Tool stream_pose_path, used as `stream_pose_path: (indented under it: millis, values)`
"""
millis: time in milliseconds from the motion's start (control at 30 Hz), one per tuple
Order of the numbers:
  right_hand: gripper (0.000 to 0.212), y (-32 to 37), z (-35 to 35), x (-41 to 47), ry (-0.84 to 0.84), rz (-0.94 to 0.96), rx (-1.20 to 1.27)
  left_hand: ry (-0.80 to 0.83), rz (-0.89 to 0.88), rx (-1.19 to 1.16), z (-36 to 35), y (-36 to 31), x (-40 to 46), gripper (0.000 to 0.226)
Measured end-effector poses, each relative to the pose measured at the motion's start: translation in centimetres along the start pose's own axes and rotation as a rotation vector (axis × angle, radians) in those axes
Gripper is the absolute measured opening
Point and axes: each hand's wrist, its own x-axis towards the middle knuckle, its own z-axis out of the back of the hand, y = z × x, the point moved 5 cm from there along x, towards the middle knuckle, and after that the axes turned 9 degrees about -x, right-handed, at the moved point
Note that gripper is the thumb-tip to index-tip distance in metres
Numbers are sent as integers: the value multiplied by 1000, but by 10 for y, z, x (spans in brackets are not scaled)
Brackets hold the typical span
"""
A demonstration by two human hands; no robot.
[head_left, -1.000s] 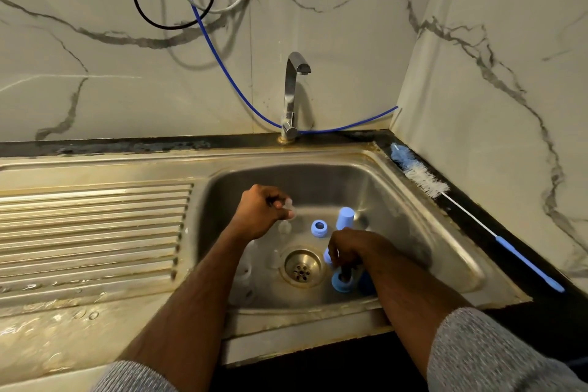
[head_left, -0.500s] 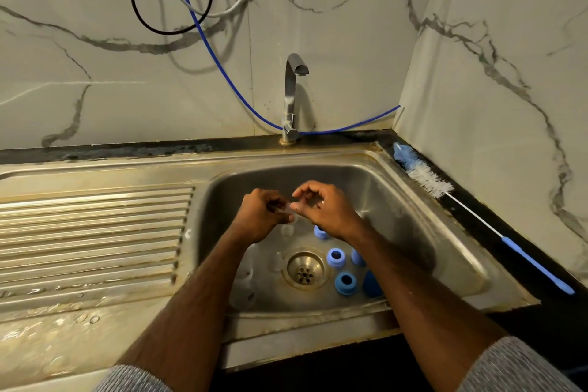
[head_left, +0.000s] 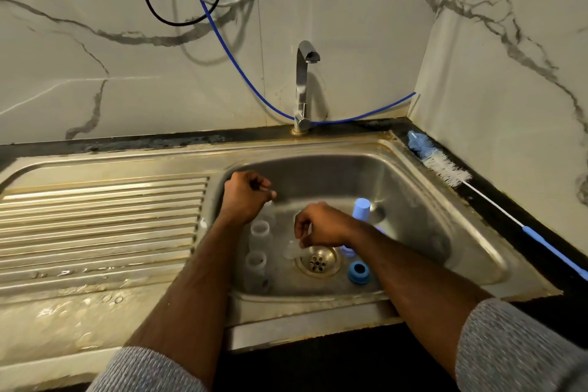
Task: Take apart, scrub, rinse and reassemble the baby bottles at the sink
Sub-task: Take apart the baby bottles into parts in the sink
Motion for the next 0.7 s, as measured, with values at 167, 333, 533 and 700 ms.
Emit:
stream_pose_path:
  millis: [167,333,533,700]
  values:
    - [20,15,-27,9,167,45,-105,0,1,6,-1,3,3,15]
    - [21,17,-39,10,242,52,-160,25,-20,27,-7,0,2,14]
    - [21,22,-50,10,299,58,-200,46,-18,32,-10,0,3,14]
    - [24,25,-53,10,322,67,-216,39,-11,28,-7,0,6,14]
